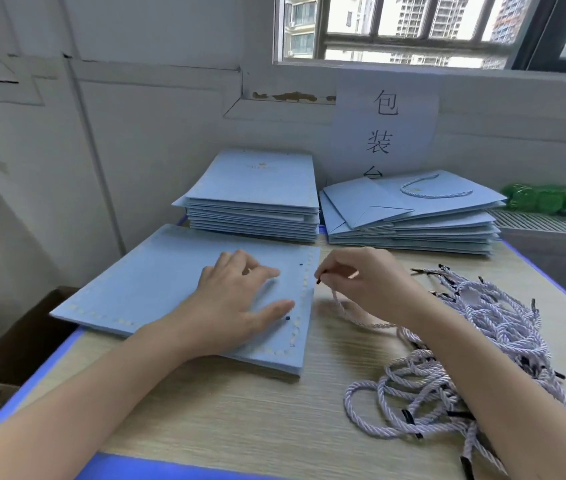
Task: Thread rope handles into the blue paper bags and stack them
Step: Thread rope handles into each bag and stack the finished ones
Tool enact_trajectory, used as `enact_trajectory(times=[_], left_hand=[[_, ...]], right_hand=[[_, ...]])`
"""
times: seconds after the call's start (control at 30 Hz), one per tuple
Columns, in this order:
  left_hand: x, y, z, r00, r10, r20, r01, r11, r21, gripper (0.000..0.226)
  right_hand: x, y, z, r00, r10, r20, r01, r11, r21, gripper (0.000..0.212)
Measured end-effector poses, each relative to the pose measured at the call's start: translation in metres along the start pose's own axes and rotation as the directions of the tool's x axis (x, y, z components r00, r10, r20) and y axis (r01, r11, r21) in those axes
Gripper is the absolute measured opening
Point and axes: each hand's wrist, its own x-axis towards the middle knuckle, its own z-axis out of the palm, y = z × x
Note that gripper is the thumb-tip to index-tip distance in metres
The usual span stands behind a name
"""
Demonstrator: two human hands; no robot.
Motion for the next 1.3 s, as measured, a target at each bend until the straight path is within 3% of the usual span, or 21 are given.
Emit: enact_trajectory(times=[0.07, 0.13, 0.23, 0.37, 0.63, 0.77, 0.9, 1.0, 1.13, 1.3], left_hand=[[-0.001, 0.009, -0.001, 1.000, -0.011, 0.025, 0.013, 0.997, -0.073, 0.099], [-0.003, 0.013, 0.002, 0.985, -0.015, 0.171, 0.026, 0.998, -0.061, 0.112], [-0.003, 0.010, 0.007, 0.956, -0.013, 0.293, 0.018, 1.000, -0.015, 0.120], [-0.002, 0.012, 0.007, 0.963, -0.011, 0.270, 0.029, 0.998, -0.064, 0.089], [0.002, 0.007, 0.010, 0.976, -0.021, 0.218, 0.058, 0.985, -0.164, 0.065], [0.004, 0.008, 0.004, 0.982, -0.013, 0.190, 0.053, 0.977, -0.207, 0.087], [0.005, 0.009, 0.000, 0.983, -0.027, 0.181, 0.078, 0.956, -0.283, 0.074], [0.006, 0.008, -0.008, 0.984, -0.051, 0.172, 0.110, 0.929, -0.355, 0.062], [0.006, -0.002, -0.019, 0.983, -0.063, 0.174, 0.147, 0.834, -0.532, 0.046], [0.007, -0.004, -0.019, 0.980, -0.044, 0.194, 0.141, 0.841, -0.522, 0.033]], right_hand=[[-0.003, -0.008, -0.001, 0.996, -0.067, 0.051, 0.060, 0.989, 0.134, 0.017], [-0.006, -0.014, 0.001, 0.980, -0.131, 0.149, 0.099, 0.975, 0.201, 0.018], [-0.009, -0.021, 0.009, 0.946, -0.194, 0.261, 0.174, 0.980, 0.098, 0.016], [-0.009, -0.026, 0.019, 0.944, -0.237, 0.231, 0.241, 0.970, 0.013, 0.019], [-0.009, -0.027, 0.026, 0.964, -0.216, 0.156, 0.188, 0.966, 0.175, 0.022], [-0.010, -0.032, 0.023, 0.934, -0.301, 0.194, 0.291, 0.954, 0.074, 0.019], [-0.008, -0.034, 0.019, 0.912, -0.318, 0.259, 0.333, 0.943, -0.013, 0.024], [-0.011, -0.028, 0.013, 0.931, -0.333, 0.148, 0.344, 0.937, -0.053, 0.029], [-0.016, -0.026, -0.004, 0.967, -0.229, -0.111, 0.242, 0.963, 0.119, 0.027], [-0.016, -0.034, 0.004, 0.991, -0.128, 0.030, 0.123, 0.985, 0.121, 0.018]])
